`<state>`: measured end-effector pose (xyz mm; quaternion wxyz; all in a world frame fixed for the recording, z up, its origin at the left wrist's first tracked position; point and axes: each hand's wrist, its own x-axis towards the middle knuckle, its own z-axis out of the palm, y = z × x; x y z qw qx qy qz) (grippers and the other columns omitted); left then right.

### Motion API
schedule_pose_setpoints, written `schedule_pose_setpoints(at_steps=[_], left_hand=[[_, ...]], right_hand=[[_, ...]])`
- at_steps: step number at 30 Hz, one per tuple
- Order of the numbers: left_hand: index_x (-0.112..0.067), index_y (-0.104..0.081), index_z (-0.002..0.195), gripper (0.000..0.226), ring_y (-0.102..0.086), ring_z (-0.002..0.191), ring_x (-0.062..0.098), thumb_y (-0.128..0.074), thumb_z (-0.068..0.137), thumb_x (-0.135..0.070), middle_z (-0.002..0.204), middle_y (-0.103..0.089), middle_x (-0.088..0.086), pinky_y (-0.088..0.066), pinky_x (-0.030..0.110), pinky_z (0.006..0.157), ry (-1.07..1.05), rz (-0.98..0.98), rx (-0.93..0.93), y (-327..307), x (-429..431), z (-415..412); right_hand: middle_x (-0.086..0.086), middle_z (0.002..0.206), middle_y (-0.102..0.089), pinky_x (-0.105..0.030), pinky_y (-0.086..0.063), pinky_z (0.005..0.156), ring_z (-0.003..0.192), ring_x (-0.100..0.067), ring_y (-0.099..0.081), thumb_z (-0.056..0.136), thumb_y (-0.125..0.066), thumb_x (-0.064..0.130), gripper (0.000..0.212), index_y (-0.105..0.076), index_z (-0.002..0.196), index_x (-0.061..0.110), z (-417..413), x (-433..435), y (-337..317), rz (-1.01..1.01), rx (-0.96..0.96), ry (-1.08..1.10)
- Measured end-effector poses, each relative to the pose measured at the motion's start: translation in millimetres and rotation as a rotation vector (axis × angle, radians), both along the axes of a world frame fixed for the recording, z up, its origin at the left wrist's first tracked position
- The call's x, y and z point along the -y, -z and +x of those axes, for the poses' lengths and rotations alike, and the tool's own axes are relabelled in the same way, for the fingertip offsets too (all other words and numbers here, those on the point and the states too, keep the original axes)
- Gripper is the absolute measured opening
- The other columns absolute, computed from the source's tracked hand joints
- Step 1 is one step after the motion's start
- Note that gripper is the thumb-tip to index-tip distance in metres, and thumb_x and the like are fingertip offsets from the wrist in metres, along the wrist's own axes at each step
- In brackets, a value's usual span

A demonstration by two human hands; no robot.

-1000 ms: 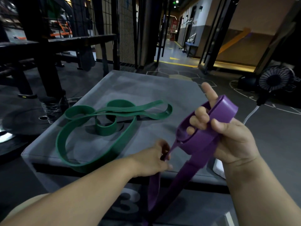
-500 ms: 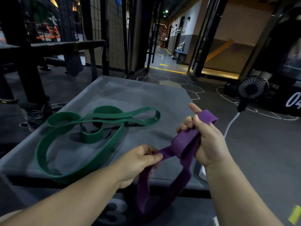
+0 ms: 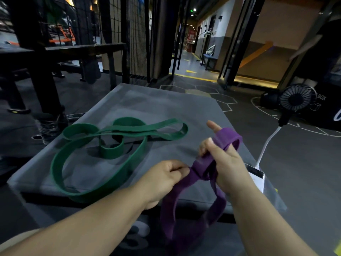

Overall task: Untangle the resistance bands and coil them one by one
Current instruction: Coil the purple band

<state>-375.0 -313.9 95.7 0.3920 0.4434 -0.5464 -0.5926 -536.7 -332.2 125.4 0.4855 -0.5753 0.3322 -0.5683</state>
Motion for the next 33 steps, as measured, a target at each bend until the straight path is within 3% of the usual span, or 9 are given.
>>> schedule_pose_setpoints(at_steps=[3, 5, 9, 12, 15, 20, 25, 29, 33], left_hand=[[-0.003, -0.064, 0.101, 0.013, -0.067, 0.081, 0.022, -0.061, 0.093, -0.012, 0.092, -0.072, 0.014, -0.053, 0.034, 0.077, -0.005, 0.174, -0.225, -5, -1, 0], [-0.001, -0.062, 0.103, 0.019, -0.066, 0.072, 0.019, -0.060, 0.085, 0.004, 0.086, -0.069, 0.012, -0.053, 0.029, 0.066, 0.146, 0.233, -0.312, -8, -4, 3], [0.001, -0.055, 0.120, 0.043, -0.066, 0.087, 0.020, -0.044, 0.084, 0.022, 0.101, -0.065, 0.013, -0.055, 0.030, 0.073, 0.180, 0.179, -0.238, -3, -4, 8], [-0.005, -0.059, 0.101, 0.026, -0.067, 0.081, 0.016, -0.052, 0.087, 0.016, 0.090, -0.068, 0.008, -0.056, 0.025, 0.069, 0.046, 0.117, -0.285, -7, -1, 8], [-0.014, -0.045, 0.077, 0.031, -0.058, 0.061, 0.014, -0.059, 0.085, 0.013, 0.069, -0.055, 0.005, -0.046, 0.024, 0.057, -0.090, 0.055, -0.329, -11, 4, 9], [-0.015, -0.040, 0.078, 0.037, -0.058, 0.078, 0.024, -0.075, 0.077, -0.004, 0.080, -0.051, 0.009, -0.050, 0.031, 0.074, -0.081, 0.044, -0.346, -6, 5, 7], [-0.018, -0.059, 0.110, 0.029, -0.065, 0.097, 0.019, -0.069, 0.086, -0.005, 0.109, -0.068, 0.007, -0.052, 0.033, 0.089, 0.223, 0.112, 0.041, 11, 0, 10], [-0.024, -0.063, 0.098, 0.015, -0.065, 0.097, 0.012, -0.061, 0.093, -0.010, 0.103, -0.070, -0.003, -0.052, 0.031, 0.093, 0.268, 0.103, 0.194, 13, -4, 9], [-0.014, -0.057, 0.105, 0.012, -0.063, 0.085, 0.006, -0.056, 0.095, -0.007, 0.096, -0.065, -0.001, -0.051, 0.017, 0.077, 0.169, -0.007, 0.093, 2, 1, 10]], right_hand=[[-0.001, 0.078, -0.059, -0.035, -0.044, 0.081, 0.078, -0.017, -0.054, 0.072, -0.073, 0.060, 0.061, -0.050, 0.128, 0.051, 4, -1, 9, -0.002, -0.141, -0.035], [0.001, 0.079, -0.062, -0.033, -0.046, 0.084, 0.082, -0.016, -0.059, 0.081, -0.064, 0.048, 0.048, -0.049, 0.127, 0.049, 9, -1, 13, -0.016, -0.194, -0.019], [0.003, 0.078, -0.066, -0.029, -0.052, 0.085, 0.088, -0.015, -0.067, 0.085, -0.060, 0.033, 0.041, -0.051, 0.124, 0.041, 10, -2, 17, 0.015, -0.189, -0.028], [0.006, 0.085, -0.064, -0.038, -0.054, 0.085, 0.086, -0.015, -0.064, 0.082, -0.064, 0.042, 0.039, -0.057, 0.120, 0.036, 10, -4, 16, -0.011, -0.348, 0.010], [0.004, 0.082, -0.065, -0.040, -0.051, 0.080, 0.080, -0.013, -0.062, 0.092, -0.062, 0.030, 0.010, -0.067, 0.097, 0.024, 17, -6, 19, -0.009, -0.452, 0.045], [0.009, 0.061, -0.054, -0.030, -0.044, 0.061, 0.062, -0.010, -0.052, 0.095, -0.061, 0.014, 0.032, -0.062, 0.067, 0.029, 22, -6, 14, 0.077, -0.340, 0.099], [0.006, 0.058, -0.049, -0.029, -0.035, 0.056, 0.058, -0.015, -0.043, 0.093, -0.063, 0.011, 0.038, -0.065, 0.063, 0.035, 20, -2, 4, 0.151, -0.076, 0.213], [0.005, 0.059, -0.048, -0.030, -0.033, 0.056, 0.057, -0.016, -0.041, 0.093, -0.062, 0.011, 0.032, -0.062, 0.066, 0.028, 10, 2, -4, 0.205, 0.082, 0.260], [0.000, 0.058, -0.052, -0.033, -0.038, 0.059, 0.055, -0.017, -0.047, 0.077, -0.070, 0.050, 0.027, -0.061, 0.069, 0.025, -1, 2, -3, 0.231, 0.061, 0.186]])
